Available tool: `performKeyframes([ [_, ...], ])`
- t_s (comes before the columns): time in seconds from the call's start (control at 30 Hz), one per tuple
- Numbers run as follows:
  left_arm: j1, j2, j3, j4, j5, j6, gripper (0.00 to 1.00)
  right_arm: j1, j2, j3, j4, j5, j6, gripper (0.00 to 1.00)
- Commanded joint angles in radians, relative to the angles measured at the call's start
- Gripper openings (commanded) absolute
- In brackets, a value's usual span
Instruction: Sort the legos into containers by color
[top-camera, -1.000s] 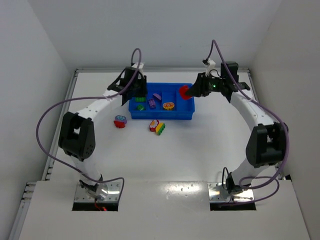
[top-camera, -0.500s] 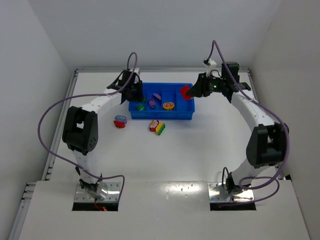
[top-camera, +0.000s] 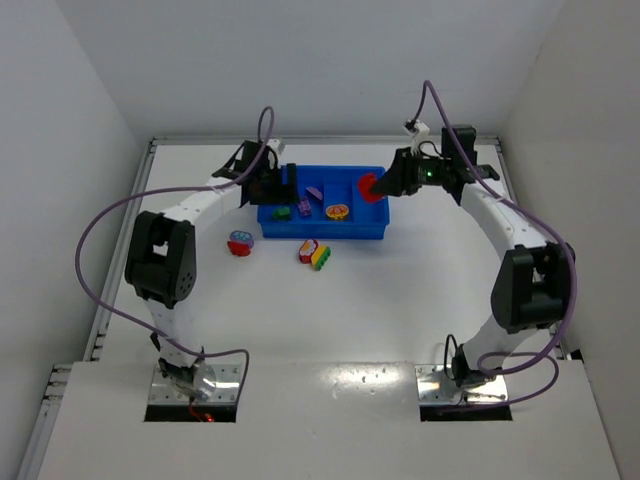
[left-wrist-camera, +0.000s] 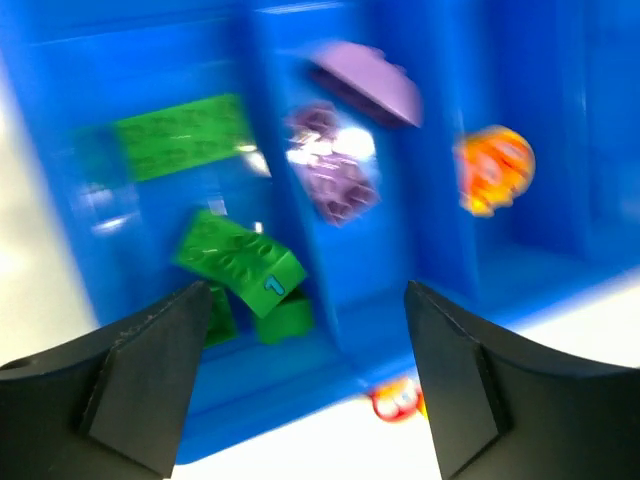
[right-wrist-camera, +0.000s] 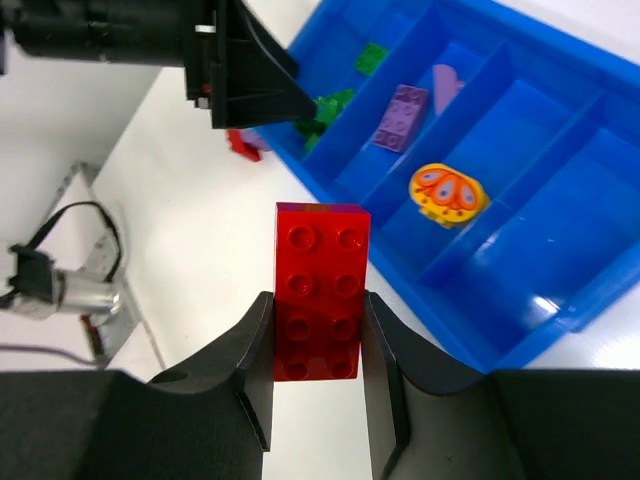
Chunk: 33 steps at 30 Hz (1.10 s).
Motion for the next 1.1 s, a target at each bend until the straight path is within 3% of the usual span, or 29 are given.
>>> performKeyframes([
  [0.0, 0.062, -0.083, 0.018, 0.040, 0.342, 0.074, 0.85, -0.003, 0.006, -0.009, 0.077, -0.129, 0.019, 0.01],
  [0.17, 0.121, -0.131, -0.028, 0.135, 1.020, 0.105, 0.86, -0.003, 0.015, -0.038, 0.196, -0.274, 0.171, 0.01],
  [0.3, 0.121, -0.131, -0.018, 0.135, 1.231, 0.086, 0.84, 0.024, 0.025, -0.049, 0.307, -0.356, 0.263, 0.01],
  [0.37, 0.095, -0.140, -0.018, 0.135, 1.254, 0.097, 0.83, 0.036, 0.025, -0.074, 0.417, -0.378, 0.358, 0.01],
  [0.57, 0.059, -0.149, -0.018, 0.144, 1.284, 0.097, 0.83, 0.070, 0.043, -0.084, 0.506, -0.409, 0.443, 0.01],
  [1.07, 0.002, -0.149, 0.032, 0.153, 1.247, 0.088, 0.81, 0.150, 0.071, -0.065, 0.516, -0.427, 0.467, 0.01],
])
